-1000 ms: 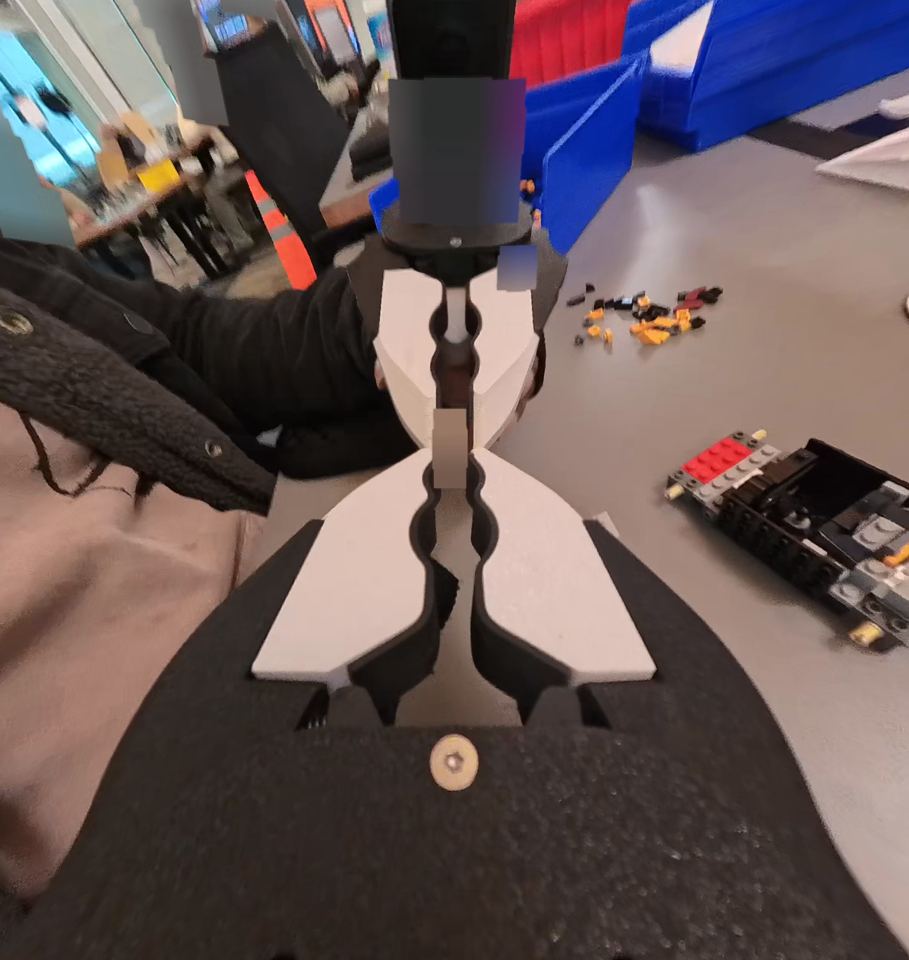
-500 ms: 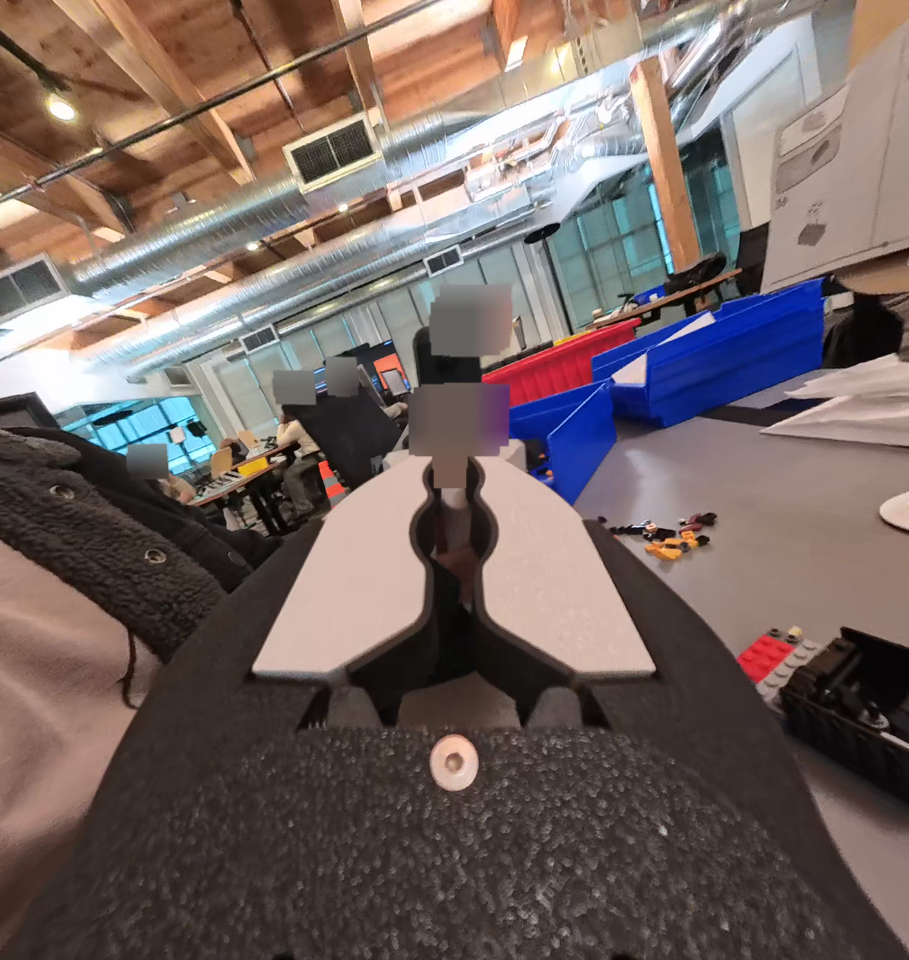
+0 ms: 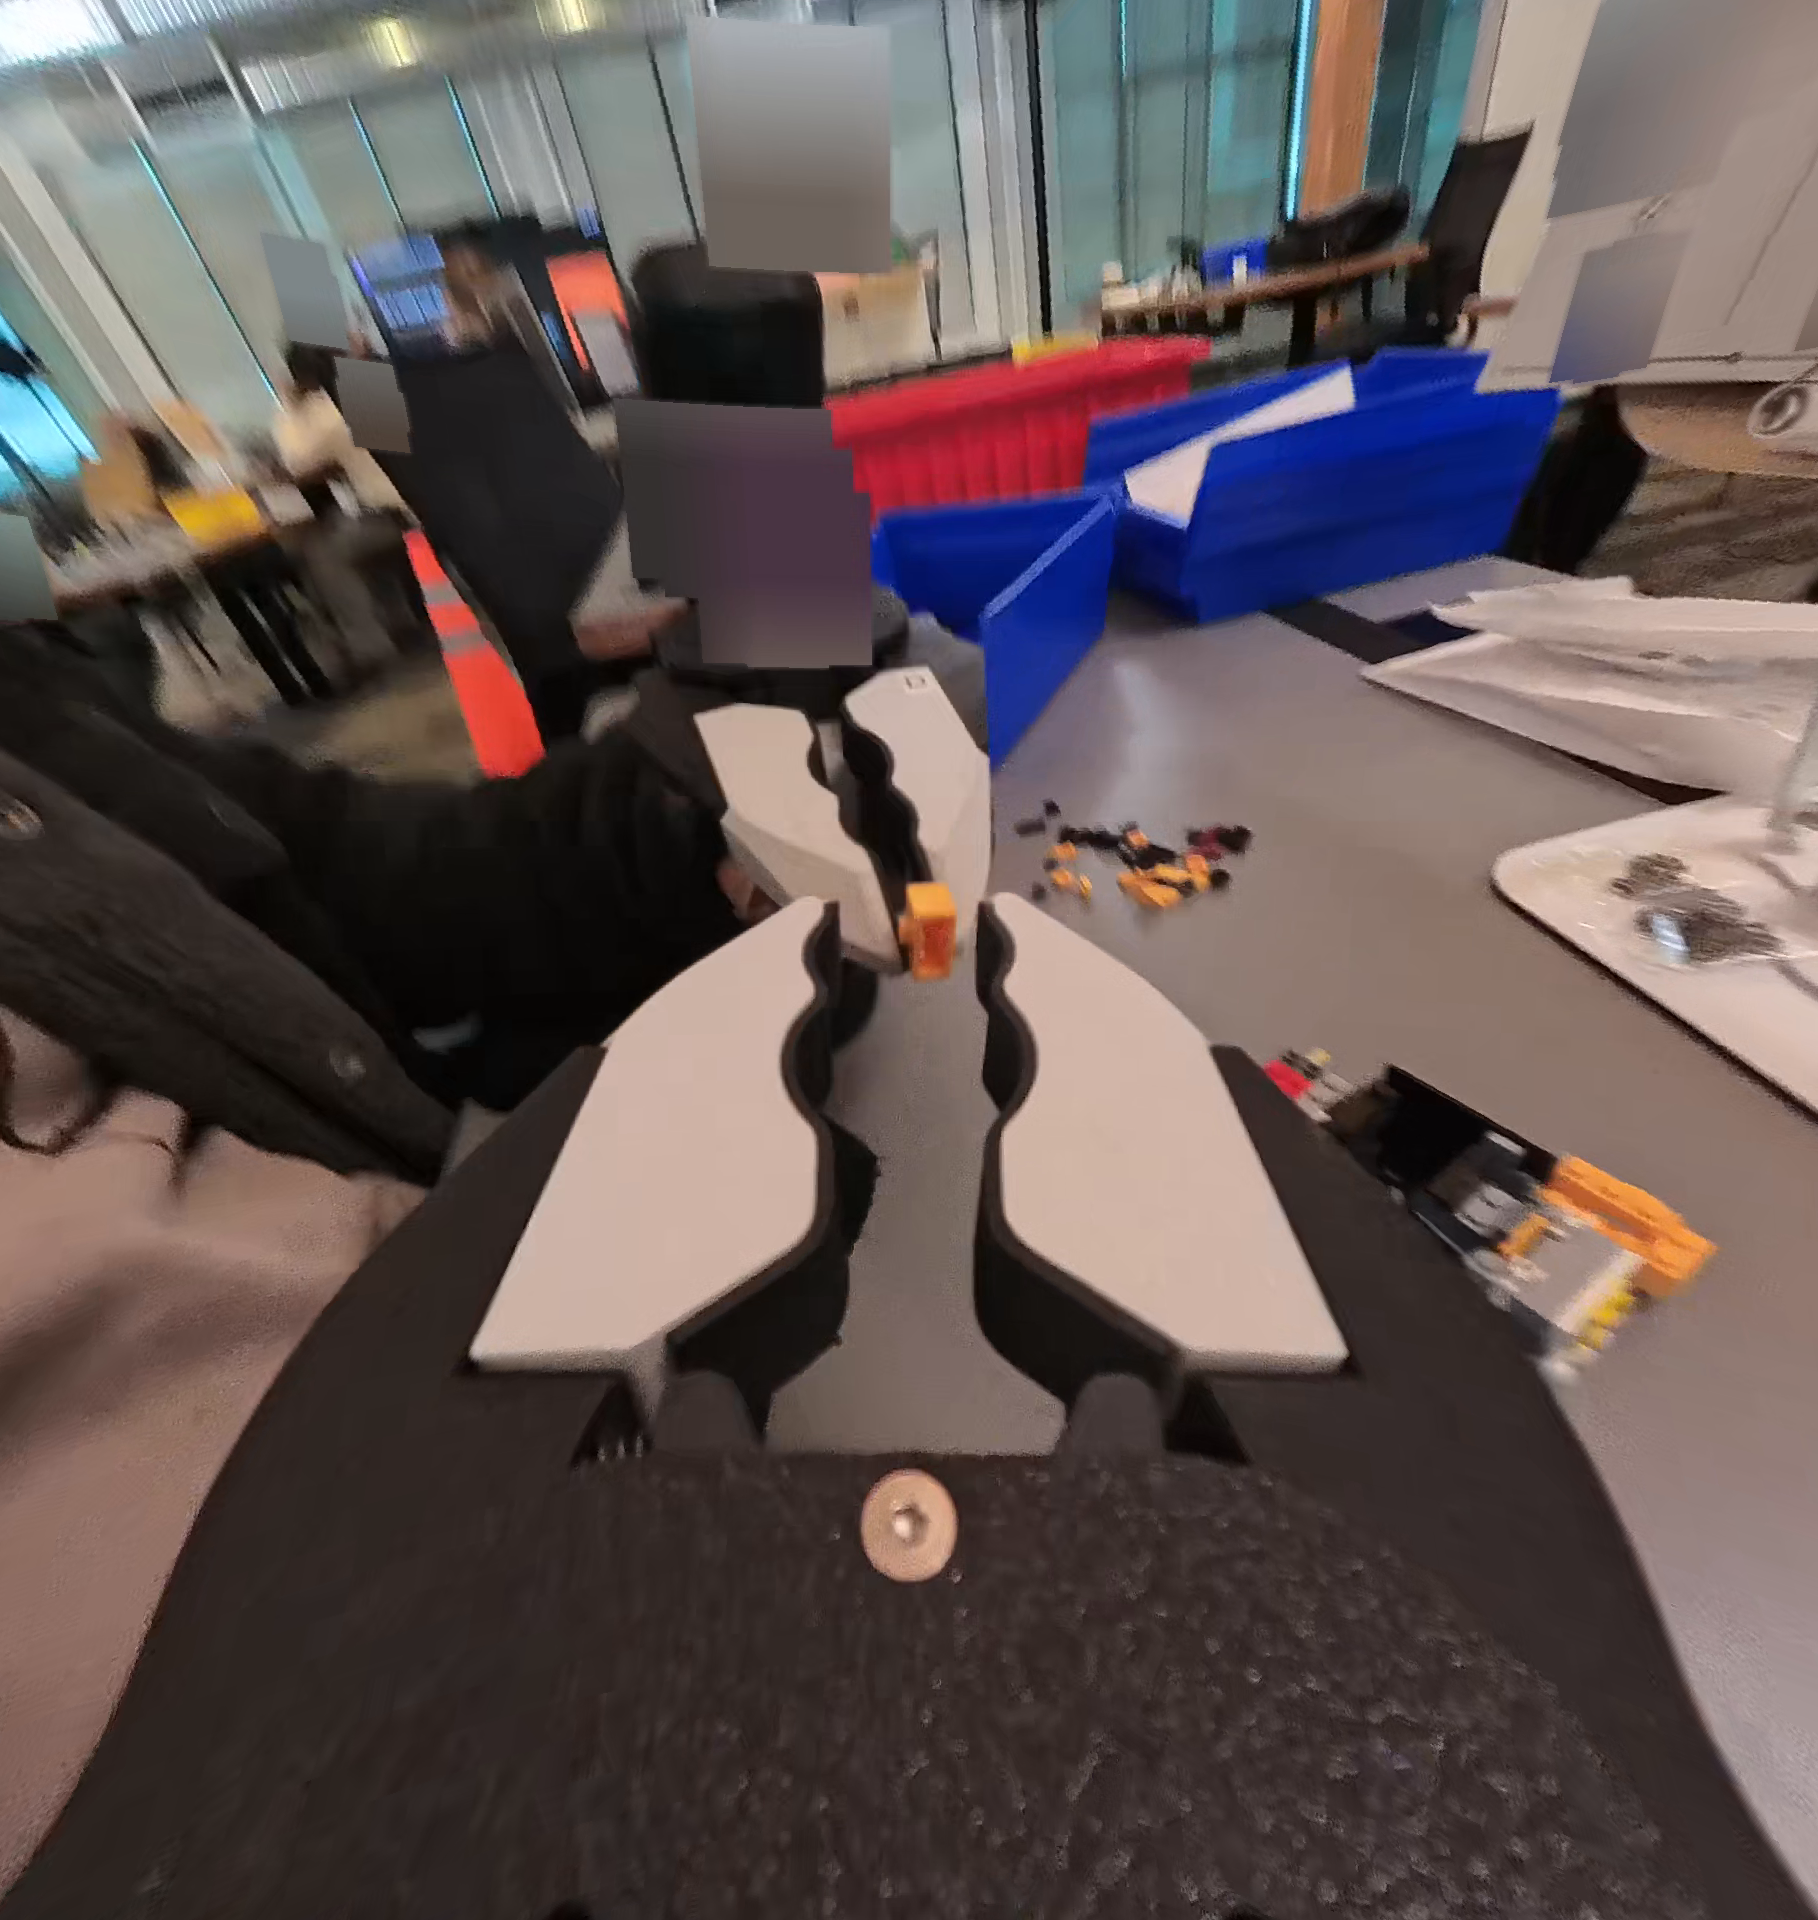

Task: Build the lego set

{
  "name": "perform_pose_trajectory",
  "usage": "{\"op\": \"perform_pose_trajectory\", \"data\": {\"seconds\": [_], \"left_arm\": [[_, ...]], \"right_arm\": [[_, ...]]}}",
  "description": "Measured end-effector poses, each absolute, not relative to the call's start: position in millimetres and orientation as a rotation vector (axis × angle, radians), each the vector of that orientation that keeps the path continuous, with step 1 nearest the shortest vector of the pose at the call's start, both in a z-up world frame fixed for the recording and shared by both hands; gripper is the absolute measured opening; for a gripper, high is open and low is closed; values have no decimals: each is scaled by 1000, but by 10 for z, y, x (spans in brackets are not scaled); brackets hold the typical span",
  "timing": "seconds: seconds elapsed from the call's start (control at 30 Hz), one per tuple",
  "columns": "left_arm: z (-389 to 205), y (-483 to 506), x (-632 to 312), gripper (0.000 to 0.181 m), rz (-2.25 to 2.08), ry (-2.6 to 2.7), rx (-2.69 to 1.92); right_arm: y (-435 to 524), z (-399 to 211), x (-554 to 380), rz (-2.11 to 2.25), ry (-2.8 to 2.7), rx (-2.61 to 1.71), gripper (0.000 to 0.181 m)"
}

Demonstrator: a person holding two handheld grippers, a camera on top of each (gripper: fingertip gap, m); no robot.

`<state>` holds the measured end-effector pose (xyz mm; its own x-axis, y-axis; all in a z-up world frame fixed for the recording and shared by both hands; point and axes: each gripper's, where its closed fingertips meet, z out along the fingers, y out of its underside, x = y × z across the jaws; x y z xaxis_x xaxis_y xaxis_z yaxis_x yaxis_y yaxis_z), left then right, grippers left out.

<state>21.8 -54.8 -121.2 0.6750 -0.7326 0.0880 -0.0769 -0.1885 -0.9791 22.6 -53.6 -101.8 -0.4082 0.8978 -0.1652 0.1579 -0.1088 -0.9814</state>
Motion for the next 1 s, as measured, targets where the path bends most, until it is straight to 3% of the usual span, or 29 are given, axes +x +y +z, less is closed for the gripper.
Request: {"op": "perform_pose_trajectory", "data": {"seconds": [0.1, 0.27, 0.47, 0.6, 0.73, 1.0], "left_arm": [[-1433, -523, 317, 8, -514, 811, -1795], [-1505, -477, 396, 8, -409, 912, -1850], [-1268, -308, 345, 8, -400, 899, -1739], [-1169, -116, 256, 24, -457, 921, -1745], [-1031, -63, 217, 11, -606, 902, -1712], [-1327, -355, 205, 9, -523, 993, -1884]], "right_arm": [[-531, -1162, 250, 1408, -1734, -1210, 25], [-487, -1373, 328, 1228, -1922, -1170, 8], [-298, -1125, 283, 1530, -1709, -1150, 8], [-123, -946, 178, 1767, -1600, -1119, 8], [-90, -916, 105, 1786, -1597, -1074, 8], [-357, -1246, 164, 1567, -1834, -1071, 10]]}}
